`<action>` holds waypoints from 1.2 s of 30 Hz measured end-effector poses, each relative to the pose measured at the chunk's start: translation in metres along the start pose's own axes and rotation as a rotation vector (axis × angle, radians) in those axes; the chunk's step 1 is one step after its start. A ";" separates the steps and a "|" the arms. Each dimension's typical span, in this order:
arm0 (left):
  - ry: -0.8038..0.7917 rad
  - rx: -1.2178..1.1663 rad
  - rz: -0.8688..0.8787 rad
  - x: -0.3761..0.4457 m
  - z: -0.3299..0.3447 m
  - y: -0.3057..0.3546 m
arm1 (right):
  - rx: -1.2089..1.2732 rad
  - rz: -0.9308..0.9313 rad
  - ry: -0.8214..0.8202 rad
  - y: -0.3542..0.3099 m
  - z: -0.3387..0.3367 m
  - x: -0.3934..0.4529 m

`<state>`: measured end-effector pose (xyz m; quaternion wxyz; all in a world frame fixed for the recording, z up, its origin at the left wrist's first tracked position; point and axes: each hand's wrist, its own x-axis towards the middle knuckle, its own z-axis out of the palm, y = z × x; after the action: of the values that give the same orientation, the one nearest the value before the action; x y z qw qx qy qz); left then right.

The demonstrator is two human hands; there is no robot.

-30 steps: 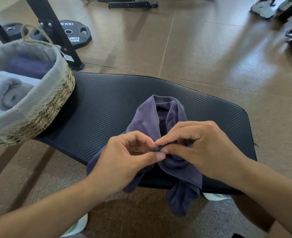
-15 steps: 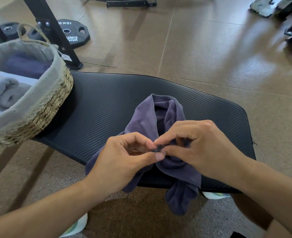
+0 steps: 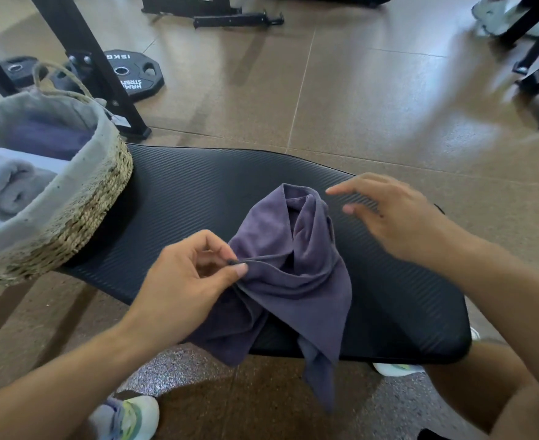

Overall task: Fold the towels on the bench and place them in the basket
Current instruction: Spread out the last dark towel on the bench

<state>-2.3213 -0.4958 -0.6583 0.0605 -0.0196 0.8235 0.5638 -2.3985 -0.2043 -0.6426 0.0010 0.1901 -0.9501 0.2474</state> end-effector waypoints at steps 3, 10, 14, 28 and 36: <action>-0.022 0.050 -0.041 0.005 -0.015 -0.006 | -0.021 -0.042 -0.087 0.011 0.013 0.014; 0.109 -0.031 -0.046 0.014 -0.029 -0.015 | -0.087 -0.104 -0.183 0.006 0.013 0.020; 0.251 0.002 0.000 0.027 -0.051 -0.015 | -0.035 -0.154 -0.152 -0.002 -0.014 0.004; 0.418 -0.110 0.102 0.041 -0.076 -0.016 | 0.324 -0.188 -0.065 -0.015 -0.041 -0.034; 0.337 0.001 0.153 0.045 -0.079 -0.028 | 0.431 0.034 -0.158 -0.013 -0.043 -0.039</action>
<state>-2.3691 -0.5782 -0.6611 -0.1215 -0.0512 0.8213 0.5551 -2.3618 -0.1808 -0.6028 -0.1184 0.1888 -0.8754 0.4289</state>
